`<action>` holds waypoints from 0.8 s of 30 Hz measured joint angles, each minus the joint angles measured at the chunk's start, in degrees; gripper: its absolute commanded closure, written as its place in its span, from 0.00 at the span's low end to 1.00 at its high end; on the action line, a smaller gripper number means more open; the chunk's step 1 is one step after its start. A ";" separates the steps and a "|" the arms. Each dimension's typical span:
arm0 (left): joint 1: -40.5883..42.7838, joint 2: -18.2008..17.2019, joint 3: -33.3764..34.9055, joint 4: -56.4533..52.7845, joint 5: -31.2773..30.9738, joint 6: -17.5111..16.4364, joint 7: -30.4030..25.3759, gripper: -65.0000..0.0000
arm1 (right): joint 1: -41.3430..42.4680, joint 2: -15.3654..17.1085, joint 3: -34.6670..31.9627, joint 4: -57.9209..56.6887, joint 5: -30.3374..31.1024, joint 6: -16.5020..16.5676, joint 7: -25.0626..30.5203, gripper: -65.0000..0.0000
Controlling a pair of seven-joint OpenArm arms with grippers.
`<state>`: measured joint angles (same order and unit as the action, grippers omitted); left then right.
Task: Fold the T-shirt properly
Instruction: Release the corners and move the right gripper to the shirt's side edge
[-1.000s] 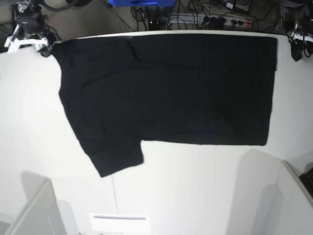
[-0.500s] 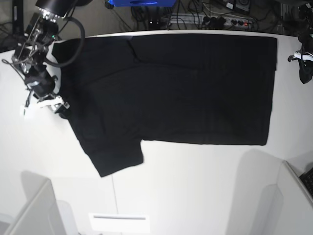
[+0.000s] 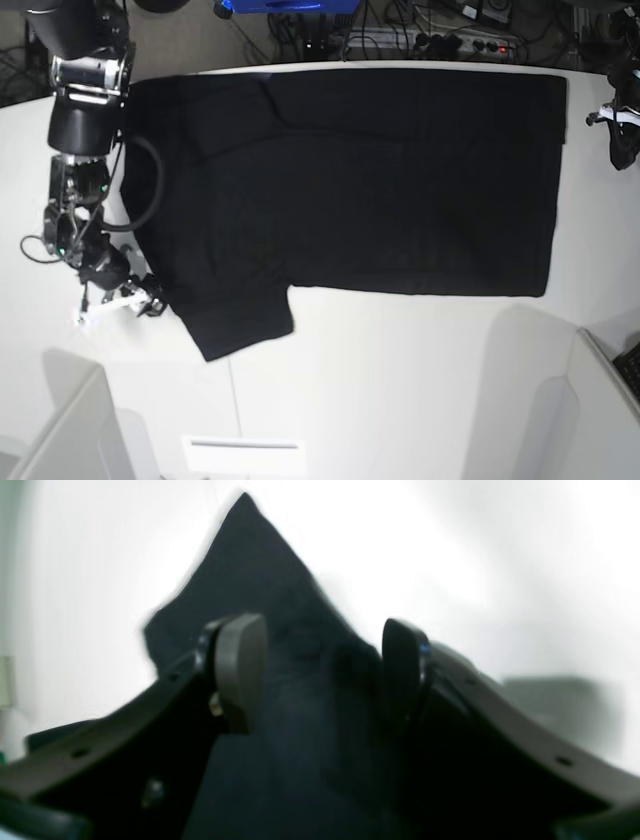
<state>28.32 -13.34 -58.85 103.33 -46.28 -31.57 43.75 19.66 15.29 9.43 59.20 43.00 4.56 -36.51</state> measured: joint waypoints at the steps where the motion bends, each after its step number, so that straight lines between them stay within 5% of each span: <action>1: 0.11 -0.35 -0.04 0.00 0.00 0.00 0.00 1.00 | 1.81 0.13 -1.57 -3.52 0.04 -0.04 1.22 0.47; 14: 0.15 -1.22 -0.09 -3.43 0.00 0.02 -0.07 0.97 | 17.00 0.85 -19.54 -29.09 0.17 0.04 11.61 0.46; 18: 0.13 -1.27 -0.09 -3.45 -0.02 0.00 -0.09 0.97 | 17.59 1.11 -24.35 -29.77 0.31 4.94 11.80 0.47; 24: -0.20 -1.27 -0.09 -3.45 -0.02 0.00 -0.09 0.97 | 17.75 0.76 -26.71 -29.53 0.57 5.57 10.99 0.48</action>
<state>28.12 -14.61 -58.94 99.88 -46.30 -31.57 43.66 37.41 16.05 -17.28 29.67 43.57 10.13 -25.52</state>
